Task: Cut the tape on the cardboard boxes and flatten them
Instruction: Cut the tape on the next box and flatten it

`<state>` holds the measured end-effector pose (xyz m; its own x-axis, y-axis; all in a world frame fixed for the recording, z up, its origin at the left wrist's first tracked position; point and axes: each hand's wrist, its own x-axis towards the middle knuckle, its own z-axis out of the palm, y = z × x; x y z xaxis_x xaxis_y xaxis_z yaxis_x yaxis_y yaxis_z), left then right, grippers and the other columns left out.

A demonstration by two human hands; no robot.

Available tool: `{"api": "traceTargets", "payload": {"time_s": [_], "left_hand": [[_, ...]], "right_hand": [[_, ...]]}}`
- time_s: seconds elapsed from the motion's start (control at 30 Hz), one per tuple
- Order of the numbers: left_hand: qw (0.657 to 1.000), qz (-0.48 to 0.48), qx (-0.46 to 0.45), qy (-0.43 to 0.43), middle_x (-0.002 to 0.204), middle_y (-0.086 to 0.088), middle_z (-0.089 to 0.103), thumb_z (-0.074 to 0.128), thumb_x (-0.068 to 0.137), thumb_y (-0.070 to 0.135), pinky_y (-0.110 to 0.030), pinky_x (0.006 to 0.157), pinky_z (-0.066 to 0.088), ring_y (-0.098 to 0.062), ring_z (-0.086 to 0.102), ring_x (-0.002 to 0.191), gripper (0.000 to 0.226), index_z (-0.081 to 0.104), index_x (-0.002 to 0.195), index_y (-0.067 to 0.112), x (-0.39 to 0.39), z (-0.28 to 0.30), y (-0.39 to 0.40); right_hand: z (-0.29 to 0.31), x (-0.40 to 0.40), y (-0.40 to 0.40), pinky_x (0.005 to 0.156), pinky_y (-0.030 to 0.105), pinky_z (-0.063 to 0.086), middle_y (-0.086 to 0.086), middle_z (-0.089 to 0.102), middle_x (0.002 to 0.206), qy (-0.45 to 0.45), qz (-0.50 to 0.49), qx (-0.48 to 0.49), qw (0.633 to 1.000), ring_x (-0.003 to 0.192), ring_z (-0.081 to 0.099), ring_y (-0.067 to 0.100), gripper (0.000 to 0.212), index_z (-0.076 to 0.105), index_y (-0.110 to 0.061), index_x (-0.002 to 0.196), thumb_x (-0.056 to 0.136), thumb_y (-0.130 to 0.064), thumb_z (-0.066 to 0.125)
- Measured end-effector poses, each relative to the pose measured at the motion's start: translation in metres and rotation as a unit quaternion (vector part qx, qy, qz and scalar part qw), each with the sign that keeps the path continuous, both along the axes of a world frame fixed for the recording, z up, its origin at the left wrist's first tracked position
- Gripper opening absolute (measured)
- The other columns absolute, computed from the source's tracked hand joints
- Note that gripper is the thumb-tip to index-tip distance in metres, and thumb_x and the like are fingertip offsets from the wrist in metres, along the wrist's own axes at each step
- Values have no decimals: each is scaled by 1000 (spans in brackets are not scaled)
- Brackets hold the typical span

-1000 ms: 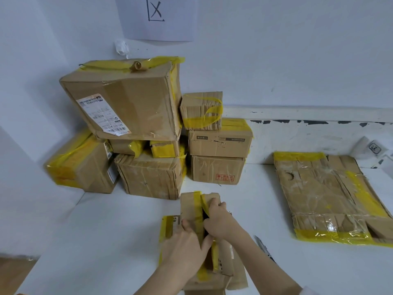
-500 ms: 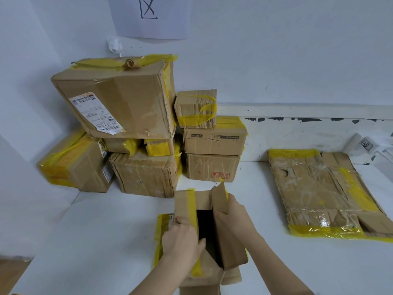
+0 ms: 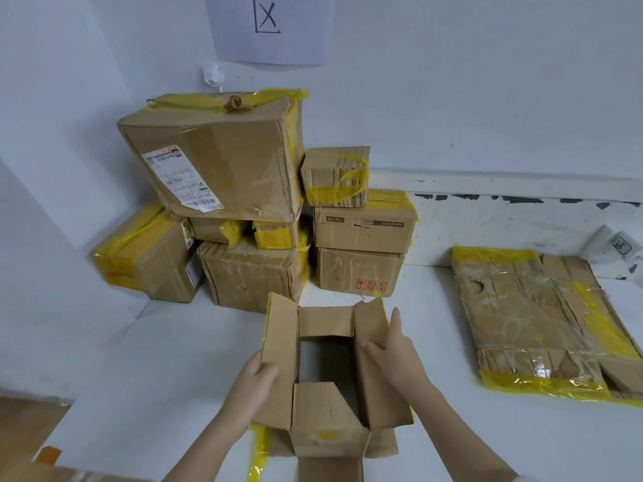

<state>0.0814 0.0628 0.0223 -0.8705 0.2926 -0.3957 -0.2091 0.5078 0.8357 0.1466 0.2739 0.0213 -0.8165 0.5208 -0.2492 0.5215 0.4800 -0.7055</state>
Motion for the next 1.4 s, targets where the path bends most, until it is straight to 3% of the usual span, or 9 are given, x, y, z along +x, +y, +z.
{"api": "traceTargets", "payload": {"time_s": [0.13,0.27,0.47,0.7,0.83,1.07,1.17,1.23,1.4], "left_hand": [[989,-46,-83,110,142,5,27,51,95,24,-32,102,36,-20,36,131,69,7,149,25,8,-19,-10],[815,-219,-238,481,126,-10,56,75,75,26,-42,90,48,-30,58,114,35,68,108,19,8,-3,-8],[771,-439,-350,299,145,5,34,45,81,69,-44,116,0,-13,14,141,70,38,133,24,18,8,10],[811,-406,-303,293,118,8,52,62,82,45,-40,117,6,-10,45,118,34,47,103,21,36,27,3],[774,-354,-194,489,99,20,59,77,55,47,-29,86,52,-5,59,107,27,61,59,25,38,14,-30],[790,-223,-83,565,96,9,66,63,67,8,-30,84,47,-18,69,96,21,49,51,9,37,-14,-55],[825,-316,-159,441,118,20,60,80,64,36,-40,107,35,-18,46,129,44,71,100,13,34,0,-51],[859,-364,-245,264,144,26,21,34,58,87,-45,117,2,-10,-3,143,109,42,141,16,36,14,-43],[815,-394,-377,194,106,-11,61,37,78,75,-62,105,8,-33,28,134,65,56,83,12,46,32,-8]], "right_hand": [[-9,7,-4,81,33,41,7,38,136,-5,31,71,997,113,52,27,74,-8,-19,150,98,-37,42],[-6,3,0,111,35,24,0,7,157,4,129,353,927,145,10,20,49,21,-21,147,101,-34,31],[-3,-27,-11,113,49,15,4,18,155,-42,269,412,870,140,20,28,63,19,-20,147,94,-30,51],[0,-53,-17,96,46,34,5,52,129,-58,186,437,878,123,40,29,35,47,-18,129,101,-34,34],[19,-62,16,81,32,43,8,65,111,-33,136,313,939,105,58,26,38,60,-16,117,100,-39,35],[17,-72,24,79,31,50,6,63,109,-40,104,280,953,100,61,25,36,56,-17,121,100,-38,37],[16,-77,26,83,34,51,6,62,112,-35,108,271,956,102,59,25,35,56,-17,122,100,-37,37],[14,-77,25,79,34,50,6,63,109,-26,109,279,954,99,60,26,34,57,-16,120,101,-36,37],[11,-77,23,71,32,48,6,64,103,-11,107,304,947,94,61,26,34,57,-17,119,101,-36,36]]}}
